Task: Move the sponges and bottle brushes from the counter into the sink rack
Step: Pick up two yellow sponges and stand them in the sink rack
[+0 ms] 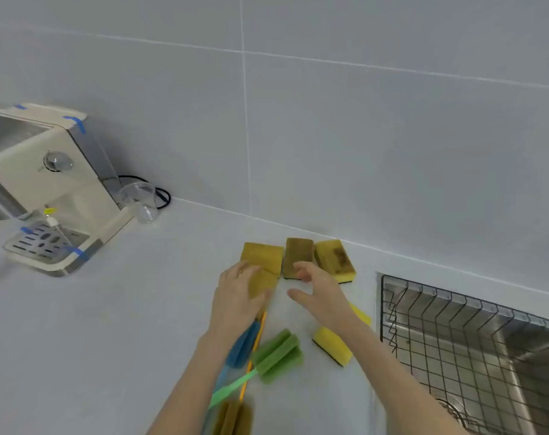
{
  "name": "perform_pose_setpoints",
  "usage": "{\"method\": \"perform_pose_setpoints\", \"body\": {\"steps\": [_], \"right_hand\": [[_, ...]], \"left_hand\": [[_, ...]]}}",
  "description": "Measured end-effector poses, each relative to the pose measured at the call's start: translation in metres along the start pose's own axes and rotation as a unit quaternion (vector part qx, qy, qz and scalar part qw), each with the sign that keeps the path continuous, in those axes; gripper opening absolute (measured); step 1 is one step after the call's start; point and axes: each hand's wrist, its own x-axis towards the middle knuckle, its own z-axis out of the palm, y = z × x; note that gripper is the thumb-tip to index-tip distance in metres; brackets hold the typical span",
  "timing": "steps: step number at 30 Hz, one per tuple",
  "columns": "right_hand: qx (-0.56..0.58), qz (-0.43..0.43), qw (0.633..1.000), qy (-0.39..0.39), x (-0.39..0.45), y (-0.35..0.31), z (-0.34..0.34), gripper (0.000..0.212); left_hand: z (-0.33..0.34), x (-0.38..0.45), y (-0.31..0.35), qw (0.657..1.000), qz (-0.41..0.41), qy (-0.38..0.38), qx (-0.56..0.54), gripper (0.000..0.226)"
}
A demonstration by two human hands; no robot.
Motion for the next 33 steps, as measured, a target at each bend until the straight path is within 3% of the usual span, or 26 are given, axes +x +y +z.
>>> {"method": "perform_pose_setpoints", "body": {"steps": [8, 13, 18, 23, 27, 33], "right_hand": [[-0.179, -0.092, 0.979, -0.042, 0.076, 0.009, 0.01, 0.04], [-0.342, -0.109, 0.922, -0.144, 0.121, 0.014, 0.028, 0.041], [-0.34, -0.089, 0.92, -0.173, 0.133, 0.021, 0.04, 0.039], [-0.329, -0.077, 0.93, -0.145, 0.138, 0.019, 0.041, 0.033], [-0.333, -0.101, 0.931, -0.111, 0.139, 0.014, 0.037, 0.027], [-0.18, -0.118, 0.973, 0.079, 0.114, 0.006, 0.002, 0.024]], "left_hand": [[0.025, 0.022, -0.027, 0.991, -0.082, -0.057, 0.09, 0.06], [0.036, 0.029, -0.03, 0.983, -0.124, -0.071, 0.114, 0.058], [0.04, 0.031, -0.032, 0.981, -0.147, -0.083, 0.098, 0.058], [0.038, 0.034, -0.034, 0.977, -0.16, -0.111, 0.087, 0.068], [0.032, 0.037, -0.033, 0.981, -0.168, -0.077, 0.062, 0.065], [0.012, 0.043, -0.014, 0.99, -0.135, 0.026, 0.02, 0.062]]}}
